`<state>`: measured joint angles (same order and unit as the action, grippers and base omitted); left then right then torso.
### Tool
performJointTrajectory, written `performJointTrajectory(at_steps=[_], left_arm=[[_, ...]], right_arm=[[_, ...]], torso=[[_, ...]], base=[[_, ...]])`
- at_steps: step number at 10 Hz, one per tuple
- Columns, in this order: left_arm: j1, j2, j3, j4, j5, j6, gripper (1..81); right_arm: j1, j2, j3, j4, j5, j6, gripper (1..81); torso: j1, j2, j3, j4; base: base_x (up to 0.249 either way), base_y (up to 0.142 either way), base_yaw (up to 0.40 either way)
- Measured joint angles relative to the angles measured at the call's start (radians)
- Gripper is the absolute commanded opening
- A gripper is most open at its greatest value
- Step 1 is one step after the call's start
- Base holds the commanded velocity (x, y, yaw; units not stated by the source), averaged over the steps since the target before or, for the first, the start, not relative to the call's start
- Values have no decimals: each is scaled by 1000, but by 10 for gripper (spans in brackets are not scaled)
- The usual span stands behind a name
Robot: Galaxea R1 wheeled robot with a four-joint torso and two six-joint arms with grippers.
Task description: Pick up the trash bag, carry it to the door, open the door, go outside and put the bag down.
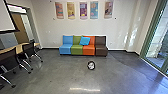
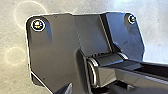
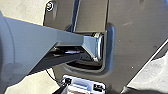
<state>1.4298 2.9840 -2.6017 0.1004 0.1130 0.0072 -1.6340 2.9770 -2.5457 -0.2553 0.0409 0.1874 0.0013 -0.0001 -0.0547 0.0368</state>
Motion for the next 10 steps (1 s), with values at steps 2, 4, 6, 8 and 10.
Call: performJointTrajectory(at_steps=[2, 4, 6, 8, 10], left_arm=[[0, 0, 0, 0, 0, 0, 811], [0, 0, 0, 0, 0, 0, 811], [0, 0, 0, 0, 0, 0, 811], [0, 0, 0, 0, 0, 0, 811], [2, 0, 0, 0, 0, 0, 811]], right_arm=[[0, 0, -1, 0, 0, 0, 811], [0, 0, -1, 0, 0, 0, 811], [0, 0, -2, 0, 0, 0, 811], [0, 0, -3, 0, 0, 0, 811], [0, 0, -3, 0, 0, -1, 811]], torso=[[0, 0, 0, 0], [0, 0, 0, 0], [0, 0, 0, 0], [0, 0, 0, 0], [0, 0, 0, 0]], base=[[147, 0, 0], [148, 0, 0], [151, 0, 0], [156, 0, 0], [168, 0, 0]])
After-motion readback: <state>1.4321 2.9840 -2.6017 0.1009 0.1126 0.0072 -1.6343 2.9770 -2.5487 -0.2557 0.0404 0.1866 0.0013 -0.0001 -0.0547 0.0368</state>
